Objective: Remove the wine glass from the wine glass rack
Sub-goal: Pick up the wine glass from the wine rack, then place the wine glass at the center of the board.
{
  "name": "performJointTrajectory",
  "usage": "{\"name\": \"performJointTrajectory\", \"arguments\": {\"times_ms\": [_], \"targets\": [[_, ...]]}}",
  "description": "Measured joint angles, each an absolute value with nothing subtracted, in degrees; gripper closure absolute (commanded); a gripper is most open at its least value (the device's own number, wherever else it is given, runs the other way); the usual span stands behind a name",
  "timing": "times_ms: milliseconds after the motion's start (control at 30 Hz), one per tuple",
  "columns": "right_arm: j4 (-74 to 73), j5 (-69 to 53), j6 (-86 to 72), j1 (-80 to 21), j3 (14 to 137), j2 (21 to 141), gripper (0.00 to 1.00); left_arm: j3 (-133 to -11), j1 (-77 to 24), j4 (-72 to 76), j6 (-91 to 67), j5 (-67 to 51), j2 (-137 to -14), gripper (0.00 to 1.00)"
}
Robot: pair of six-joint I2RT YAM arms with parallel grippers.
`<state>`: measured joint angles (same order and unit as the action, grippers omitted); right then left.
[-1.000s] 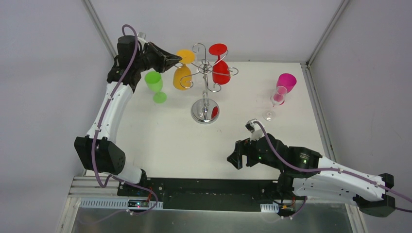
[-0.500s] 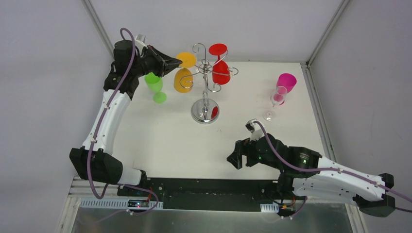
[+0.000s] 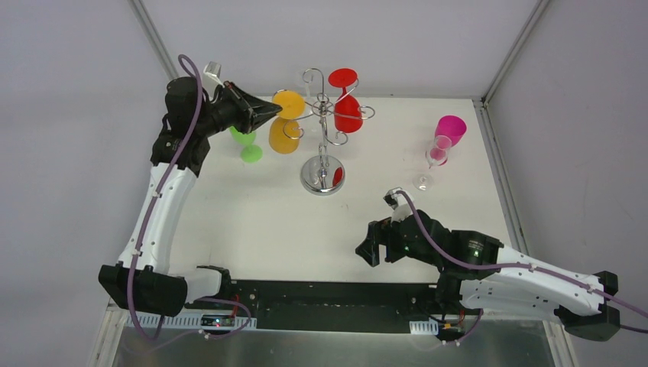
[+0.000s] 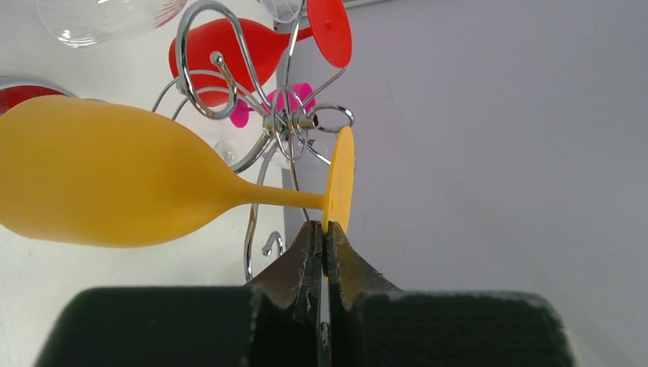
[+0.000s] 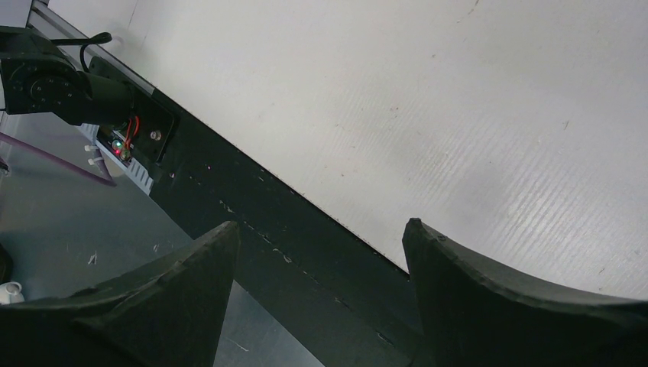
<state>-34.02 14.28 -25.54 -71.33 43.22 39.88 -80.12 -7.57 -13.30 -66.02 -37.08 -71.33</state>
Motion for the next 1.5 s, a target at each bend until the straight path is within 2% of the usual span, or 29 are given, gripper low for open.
{"name": "performJointTrajectory", "arguments": {"times_ms": [733, 933, 1133, 1300, 1500], "targets": [[-34.4, 14.7, -26.2, -71.3, 45.8, 40.5, 0.14, -72.0, -7.6, -23.0, -56.1, -34.1, -53.1, 1.0], [-34.4, 14.8, -26.4, -71.3, 47.1, 39.7, 0.06, -69.1, -7.6, -23.6, -52.8, -36.9, -49.4, 1.0], [-33.1, 15.0, -26.9, -71.3, 47.3, 37.7, 0.05, -66.1, -8.1, -23.5, -48.8, -41.3, -45.5, 1.0], [-32.9, 14.3, -27.8, -71.3, 48.5, 40.3, 0.06, -62.5, -12.1, -23.5, -45.6, -43.5, -43.0, 1.0], [-32.8, 13.8, -29.8, -71.3, 48.9, 41.9, 0.07, -58.2, -21.6, -23.7, -41.4, -43.0, -40.9, 1.0]]}}
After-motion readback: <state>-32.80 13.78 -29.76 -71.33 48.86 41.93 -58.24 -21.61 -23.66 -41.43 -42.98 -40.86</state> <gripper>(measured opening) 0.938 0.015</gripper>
